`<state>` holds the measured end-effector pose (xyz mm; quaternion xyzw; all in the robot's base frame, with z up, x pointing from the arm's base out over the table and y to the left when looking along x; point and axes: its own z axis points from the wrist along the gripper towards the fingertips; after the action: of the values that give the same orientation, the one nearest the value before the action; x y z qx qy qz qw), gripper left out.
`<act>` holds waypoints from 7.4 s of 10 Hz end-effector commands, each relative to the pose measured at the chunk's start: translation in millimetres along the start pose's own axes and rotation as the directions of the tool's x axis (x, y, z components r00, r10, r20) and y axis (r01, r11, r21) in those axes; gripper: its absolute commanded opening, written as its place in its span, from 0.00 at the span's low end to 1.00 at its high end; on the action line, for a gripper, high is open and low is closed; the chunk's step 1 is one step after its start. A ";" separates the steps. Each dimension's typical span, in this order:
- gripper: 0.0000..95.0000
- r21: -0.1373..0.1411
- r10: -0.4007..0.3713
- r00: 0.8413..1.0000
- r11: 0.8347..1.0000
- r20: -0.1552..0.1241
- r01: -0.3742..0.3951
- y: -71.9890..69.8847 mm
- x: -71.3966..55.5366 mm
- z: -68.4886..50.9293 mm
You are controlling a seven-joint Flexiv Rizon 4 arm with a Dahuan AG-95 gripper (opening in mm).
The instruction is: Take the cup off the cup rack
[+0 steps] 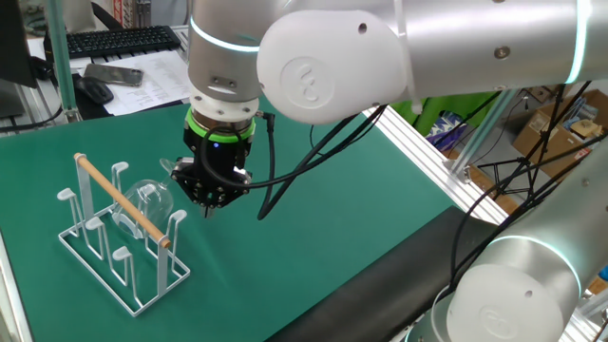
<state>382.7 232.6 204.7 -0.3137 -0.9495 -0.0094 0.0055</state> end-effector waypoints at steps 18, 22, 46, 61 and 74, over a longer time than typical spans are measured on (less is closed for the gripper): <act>0.00 -0.046 -0.153 0.987 0.987 0.038 0.155 14.9 -5.8 -2.5; 0.00 -0.040 -0.091 0.994 0.995 0.066 0.094 41.6 -18.8 -5.9; 0.40 -0.051 0.131 0.956 0.991 0.262 -0.122 104.3 -80.8 10.1; 0.40 -0.095 0.124 0.935 0.991 0.334 -0.097 109.8 -104.4 19.8; 0.40 -0.106 0.108 0.918 0.992 0.381 -0.072 122.0 -121.1 29.1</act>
<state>552.4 258.7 174.9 -0.3528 -0.9154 0.0113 -0.1936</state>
